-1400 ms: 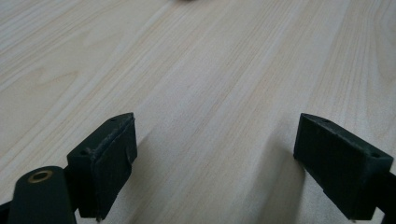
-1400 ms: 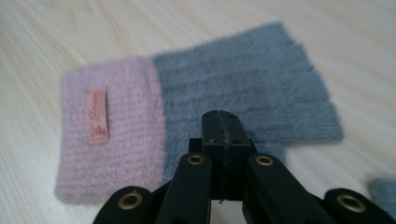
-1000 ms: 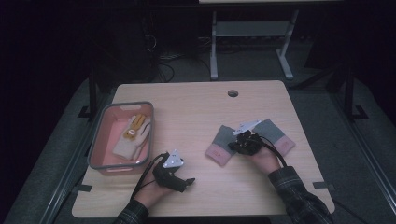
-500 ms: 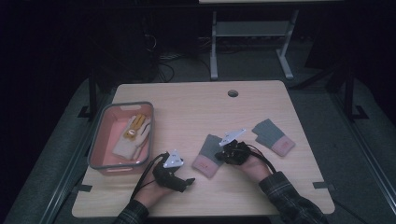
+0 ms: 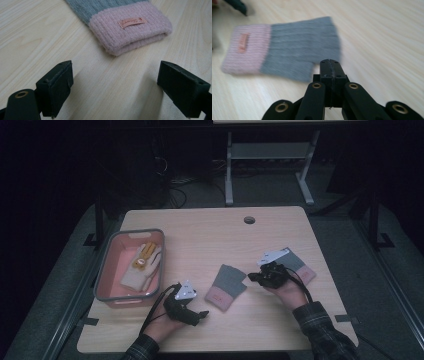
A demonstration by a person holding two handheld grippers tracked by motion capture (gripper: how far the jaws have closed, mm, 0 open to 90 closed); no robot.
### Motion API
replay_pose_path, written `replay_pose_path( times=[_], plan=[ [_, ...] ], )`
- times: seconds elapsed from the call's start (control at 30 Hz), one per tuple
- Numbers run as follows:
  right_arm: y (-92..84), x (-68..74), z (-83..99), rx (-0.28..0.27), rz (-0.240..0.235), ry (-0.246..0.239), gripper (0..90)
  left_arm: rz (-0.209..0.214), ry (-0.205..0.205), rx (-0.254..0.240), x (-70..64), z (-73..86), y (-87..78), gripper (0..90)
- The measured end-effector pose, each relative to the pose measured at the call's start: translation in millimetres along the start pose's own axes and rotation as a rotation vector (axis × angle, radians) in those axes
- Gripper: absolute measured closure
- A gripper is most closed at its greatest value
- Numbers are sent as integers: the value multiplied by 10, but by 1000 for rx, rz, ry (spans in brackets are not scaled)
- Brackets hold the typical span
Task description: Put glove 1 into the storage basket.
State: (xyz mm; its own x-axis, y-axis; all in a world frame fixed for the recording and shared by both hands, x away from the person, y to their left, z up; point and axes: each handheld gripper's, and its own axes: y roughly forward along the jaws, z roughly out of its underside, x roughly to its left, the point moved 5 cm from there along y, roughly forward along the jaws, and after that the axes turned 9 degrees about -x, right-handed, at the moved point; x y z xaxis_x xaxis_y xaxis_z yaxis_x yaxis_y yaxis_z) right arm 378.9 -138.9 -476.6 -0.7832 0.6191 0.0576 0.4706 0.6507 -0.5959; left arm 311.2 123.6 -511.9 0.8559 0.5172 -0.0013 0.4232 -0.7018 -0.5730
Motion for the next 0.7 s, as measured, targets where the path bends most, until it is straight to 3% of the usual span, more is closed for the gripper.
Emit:
replay_pose_path(
  times=[0.1,0.2,0.27,0.33,0.43,0.47,0.53,0.57,0.63,0.7],
  plan=[
    [-104,-94,37,-6,28,14,899,0,0,0,0,0,0,126],
    [-336,-290,124,-23,88,47,899,0,0,0,-1,0,0,126],
    [-378,-325,139,-27,99,52,899,0,0,0,0,0,0,126],
    [-548,-469,210,-39,135,71,898,0,0,-1,-1,0,1,126],
    [-650,-561,252,-46,159,76,899,-1,0,0,-1,0,0,126],
    [-755,-661,305,-55,190,95,899,-1,0,0,-1,0,0,126],
    [-782,-696,324,-57,201,100,899,0,0,0,-1,0,0,127],
    [-849,-794,375,-53,234,114,899,-1,0,0,0,0,0,127],
    [-881,-839,398,-51,250,124,899,0,1,0,0,0,0,126],
    [-952,-975,479,-45,285,152,899,0,2,1,1,0,-1,126]
  ],
)
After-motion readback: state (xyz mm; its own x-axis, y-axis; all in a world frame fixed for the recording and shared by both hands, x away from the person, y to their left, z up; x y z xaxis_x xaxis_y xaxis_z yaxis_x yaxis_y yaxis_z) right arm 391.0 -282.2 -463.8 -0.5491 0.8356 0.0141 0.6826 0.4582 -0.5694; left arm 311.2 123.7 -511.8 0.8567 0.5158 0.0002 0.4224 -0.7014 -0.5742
